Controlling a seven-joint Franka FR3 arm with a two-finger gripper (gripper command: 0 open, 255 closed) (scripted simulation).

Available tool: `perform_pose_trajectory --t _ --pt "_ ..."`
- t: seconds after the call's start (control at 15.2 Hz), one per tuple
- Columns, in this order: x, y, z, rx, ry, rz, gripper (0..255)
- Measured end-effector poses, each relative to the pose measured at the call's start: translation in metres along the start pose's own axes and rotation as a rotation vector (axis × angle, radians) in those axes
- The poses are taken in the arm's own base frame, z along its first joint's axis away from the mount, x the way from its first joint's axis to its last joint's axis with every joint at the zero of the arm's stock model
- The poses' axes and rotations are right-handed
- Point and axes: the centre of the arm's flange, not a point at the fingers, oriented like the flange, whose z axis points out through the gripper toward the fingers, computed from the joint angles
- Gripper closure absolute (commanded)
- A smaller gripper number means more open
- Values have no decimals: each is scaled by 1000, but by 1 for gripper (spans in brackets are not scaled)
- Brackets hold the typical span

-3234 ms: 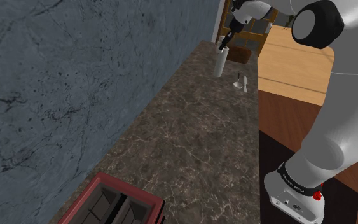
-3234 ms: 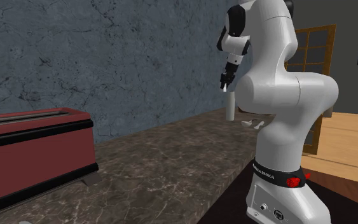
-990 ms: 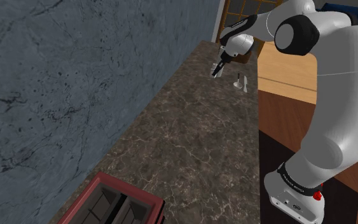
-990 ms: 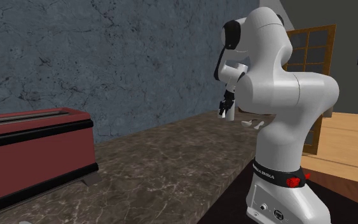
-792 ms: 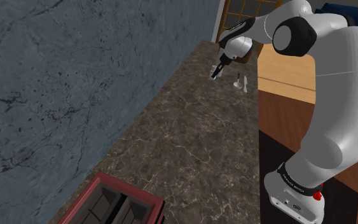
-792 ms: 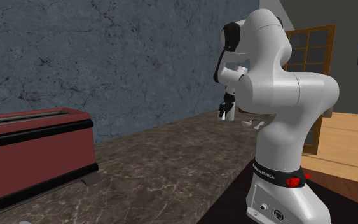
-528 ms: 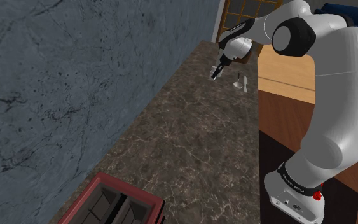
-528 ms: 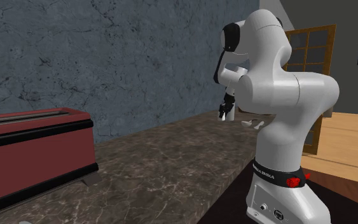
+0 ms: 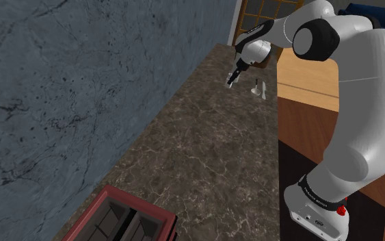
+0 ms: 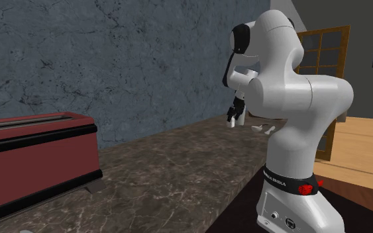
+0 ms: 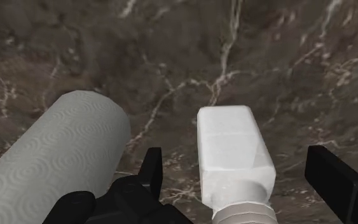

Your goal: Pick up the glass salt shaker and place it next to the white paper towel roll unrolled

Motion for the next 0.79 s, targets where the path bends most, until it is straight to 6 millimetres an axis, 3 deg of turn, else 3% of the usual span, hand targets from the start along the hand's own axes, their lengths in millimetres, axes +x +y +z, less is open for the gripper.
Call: perform_pose_trajectory --t 0.13,0.4,0.79 --pt "1 -1 -6 0 0 0 0" --pt "0 0 -45 -1 1 0 0" --pt "0 0 -50 0 0 0 0"
